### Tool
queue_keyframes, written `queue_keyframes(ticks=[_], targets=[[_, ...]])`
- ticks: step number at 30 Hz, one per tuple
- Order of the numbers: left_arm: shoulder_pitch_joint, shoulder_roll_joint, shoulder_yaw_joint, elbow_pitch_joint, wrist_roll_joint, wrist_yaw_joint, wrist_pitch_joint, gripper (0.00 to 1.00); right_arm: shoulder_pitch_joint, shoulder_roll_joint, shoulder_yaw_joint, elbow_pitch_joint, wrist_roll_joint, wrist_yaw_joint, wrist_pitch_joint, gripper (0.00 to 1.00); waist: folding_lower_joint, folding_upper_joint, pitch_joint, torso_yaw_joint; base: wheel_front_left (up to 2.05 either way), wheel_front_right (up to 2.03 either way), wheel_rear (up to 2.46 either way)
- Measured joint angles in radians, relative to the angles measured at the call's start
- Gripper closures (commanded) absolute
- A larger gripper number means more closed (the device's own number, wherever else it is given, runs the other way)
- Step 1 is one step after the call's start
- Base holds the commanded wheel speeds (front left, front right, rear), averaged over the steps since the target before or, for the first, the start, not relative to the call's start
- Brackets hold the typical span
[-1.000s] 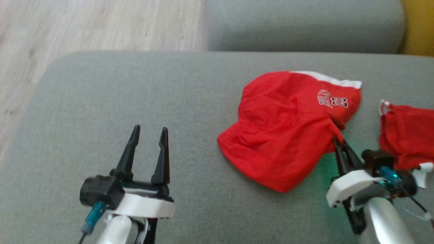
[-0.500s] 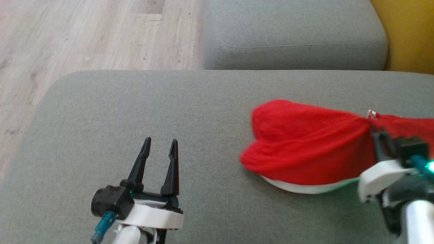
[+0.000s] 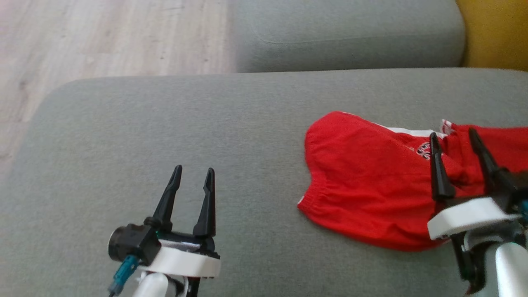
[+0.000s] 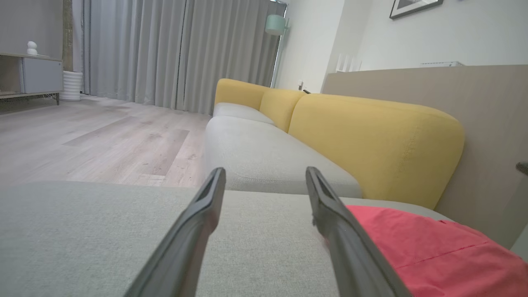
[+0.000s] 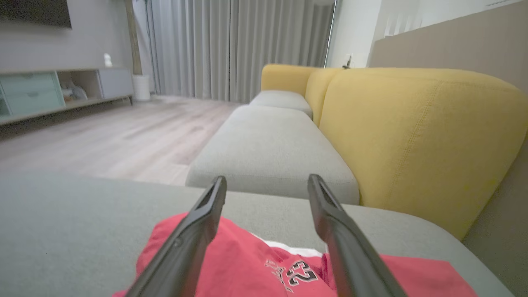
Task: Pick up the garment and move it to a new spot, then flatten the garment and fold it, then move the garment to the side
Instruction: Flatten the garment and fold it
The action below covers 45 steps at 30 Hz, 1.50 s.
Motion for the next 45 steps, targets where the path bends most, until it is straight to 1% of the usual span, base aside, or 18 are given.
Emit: queue_keyframes(ticks=[3, 6, 10, 11, 14, 16, 18, 20, 22, 23, 25, 26, 27, 30, 33, 35, 40, 45], targets=[[-0.001, 0.000, 0.002, 0.007, 0.010, -0.006, 0.000, 0.00, 0.012, 0.000, 0.023, 0.012, 0.093, 0.000, -0.100, 0.00, 0.0000, 0.0000, 0.008, -0.027, 0.00, 0.00, 0.00], [-0.002, -0.001, 0.004, 0.009, 0.012, -0.009, 0.000, 0.00, 0.077, -0.001, 0.067, 0.040, 0.169, 0.000, -0.189, 0.00, 0.0000, 0.0000, 0.017, -0.059, 0.00, 0.00, 0.00], [-0.020, -0.001, 0.003, 0.015, 0.016, -0.023, 0.000, 0.00, 0.150, 0.000, 0.120, 0.077, 0.197, 0.000, -0.272, 0.00, 0.0000, 0.0000, 0.033, -0.110, 0.00, 0.00, 0.00], [-0.030, -0.001, 0.001, 0.020, 0.018, -0.024, 0.000, 0.00, 0.146, 0.000, 0.120, 0.081, 0.203, 0.000, -0.283, 0.00, 0.0000, 0.0000, 0.037, -0.125, 0.00, 0.00, 0.00], [-0.070, 0.002, -0.016, 0.039, 0.025, -0.052, 0.015, 0.00, 0.114, 0.000, 0.114, 0.083, 0.212, 0.000, -0.302, 0.00, 0.0000, 0.0000, 0.051, -0.169, 0.00, 0.00, 0.00], [-0.113, 0.002, -0.037, 0.053, 0.004, -0.072, 0.063, 0.00, 0.089, 0.000, 0.105, 0.083, 0.212, 0.000, -0.305, 0.00, 0.0000, 0.0000, 0.062, -0.196, 0.00, 0.00, 0.00], [-0.181, 0.011, -0.075, 0.078, -0.018, -0.090, 0.150, 0.00, 0.068, 0.000, 0.094, 0.084, 0.212, 0.000, -0.311, 0.00, 0.0001, 0.0000, 0.076, -0.218, 0.00, 0.00, 0.00], [-0.267, 0.010, -0.095, 0.107, -0.090, -0.103, 0.256, 0.00, 0.050, -0.001, 0.085, 0.088, 0.212, 0.000, -0.314, 0.00, 0.0001, 0.0000, 0.091, -0.238, 0.00, 0.00, 0.00], [-0.360, 0.013, -0.098, 0.141, -0.184, -0.103, 0.373, 0.00, 0.034, -0.001, 0.082, 0.092, 0.216, 0.000, -0.319, 0.00, 0.0001, 0.0000, 0.107, -0.255, 0.00, 0.00, 0.00], [-0.406, 0.021, -0.100, 0.161, -0.213, -0.103, 0.428, 0.00, 0.025, -0.001, 0.083, 0.094, 0.223, 0.000, -0.323, 0.00, 0.0001, 0.0000, 0.114, -0.264, 0.00, 0.00, 0.00], [-0.487, 0.044, -0.111, 0.214, -0.273, -0.103, 0.560, 0.00, 0.008, -0.001, 0.087, 0.099, 0.232, 0.000, -0.324, 0.00, 0.0002, 0.0000, 0.127, -0.282, 0.00, 0.00, 0.00], [-0.515, 0.061, -0.135, 0.234, -0.303, -0.103, 0.622, 0.00, 0.000, -0.001, 0.093, 0.103, 0.232, 0.000, -0.325, 0.00, 0.0002, 0.0000, 0.131, -0.292, 0.00, 0.00, 0.00], [-0.535, 0.080, -0.159, 0.247, -0.329, -0.104, 0.671, 0.00, -0.007, -0.001, 0.099, 0.107, 0.237, 0.000, -0.332, 0.00, 0.0002, 0.0000, 0.136, -0.303, 0.00, 0.00, 0.00], [-0.556, 0.100, -0.174, 0.302, -0.406, -0.103, 0.768, 0.00, -0.011, -0.001, 0.115, 0.114, 0.253, 0.000, -0.338, 0.00, 0.0001, 0.0000, 0.147, -0.332, 0.00, 0.00, 0.00], [-0.557, 0.114, -0.178, 0.368, -0.461, -0.103, 0.837, 0.00, -0.012, -0.001, 0.131, 0.122, 0.264, 0.000, -0.341, 0.00, 0.0001, 0.0000, 0.157, -0.361, 0.00, 0.00, 0.00], [-0.559, 0.122, -0.185, 0.400, -0.474, -0.103, 0.859, 0.00, -0.013, -0.001, 0.141, 0.127, 0.264, 0.000, -0.343, 0.00, 0.0001, 0.0000, 0.163, -0.379, 0.00, 0.00, 0.00], [-0.570, 0.130, -0.194, 0.458, -0.481, -0.103, 0.863, 0.00, -0.024, -0.001, 0.152, 0.126, 0.274, 0.000, -0.344, 0.00, 0.0000, 0.0000, 0.180, -0.422, 0.00, 0.00, 0.00], [-0.572, 0.136, -0.225, 0.464, -0.515, -0.103, 0.867, 0.00, -0.023, -0.001, 0.158, 0.115, 0.283, 0.000, -0.344, 0.00, 0.0000, 0.0000, 0.202, -0.458, 0.00, 0.00, 0.00]])
